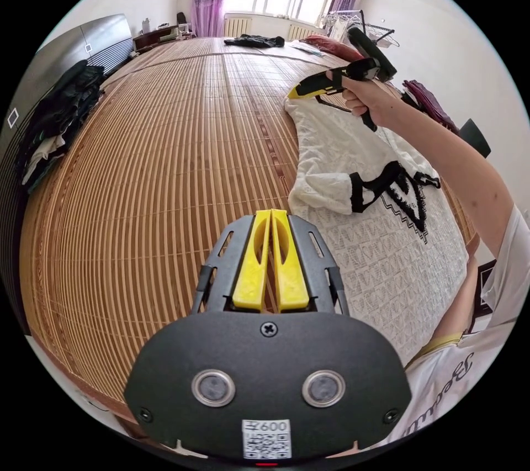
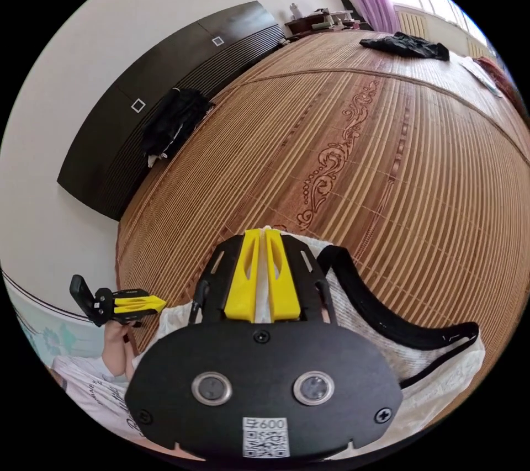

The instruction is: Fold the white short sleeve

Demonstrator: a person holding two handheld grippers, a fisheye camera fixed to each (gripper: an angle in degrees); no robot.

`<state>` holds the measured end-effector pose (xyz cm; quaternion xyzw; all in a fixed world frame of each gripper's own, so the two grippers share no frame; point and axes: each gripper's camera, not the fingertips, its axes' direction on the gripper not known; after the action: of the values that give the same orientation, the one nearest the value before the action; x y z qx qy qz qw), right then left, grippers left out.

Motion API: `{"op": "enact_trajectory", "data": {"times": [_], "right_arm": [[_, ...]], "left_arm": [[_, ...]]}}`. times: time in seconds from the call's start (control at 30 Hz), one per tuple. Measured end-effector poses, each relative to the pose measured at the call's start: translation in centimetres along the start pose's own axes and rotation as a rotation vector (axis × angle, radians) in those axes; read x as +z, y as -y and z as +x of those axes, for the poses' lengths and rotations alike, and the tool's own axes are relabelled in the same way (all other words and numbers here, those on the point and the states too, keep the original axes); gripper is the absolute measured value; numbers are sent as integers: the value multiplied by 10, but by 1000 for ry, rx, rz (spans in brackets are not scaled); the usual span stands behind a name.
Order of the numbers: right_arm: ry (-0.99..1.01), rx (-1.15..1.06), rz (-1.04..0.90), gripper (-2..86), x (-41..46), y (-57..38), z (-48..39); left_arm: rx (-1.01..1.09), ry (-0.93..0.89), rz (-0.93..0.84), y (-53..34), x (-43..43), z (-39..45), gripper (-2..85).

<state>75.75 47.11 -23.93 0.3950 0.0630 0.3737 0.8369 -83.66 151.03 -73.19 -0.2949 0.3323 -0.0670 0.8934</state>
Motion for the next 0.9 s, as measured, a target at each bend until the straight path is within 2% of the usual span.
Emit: {"op": "enact_trajectory", "data": {"times": [0.1,0.17,0.3,0.33,0.4,0.5,0.6,0.73,0.83,0.9], "right_arm": [[-204,-37,77,2,-16,-12,-30],[-302,-154,81,-3,-18,-18,-68],[-265,-307,28,-8,-11,-20,-123],[-218,-333,-34,-8,-1,-17,-134],[-262,-292,-112,-8,18,-11,-138],[-397,-259,-198,-8,46,-5,-134],[-330,-206,-144,-8,37,1,-123],[-230,-151,-132,-8,19,11,-101],[-184,-110,-128,-8,5,18,-87],[-140,-52,-105,-8,-7,23,-73]], "left_arm": [[-30,-14,9,-4,1,-9,8],[-11,8,73,-9,-9,-8,8],[41,38,368,-31,-35,4,8],[49,22,383,-32,-33,6,8],[104,-34,335,-27,-17,15,8],[161,18,277,-21,-2,28,8],[159,70,236,-15,10,31,8],[185,33,163,-7,28,28,8],[190,50,39,3,53,26,9],[193,59,38,4,59,26,8]]}}
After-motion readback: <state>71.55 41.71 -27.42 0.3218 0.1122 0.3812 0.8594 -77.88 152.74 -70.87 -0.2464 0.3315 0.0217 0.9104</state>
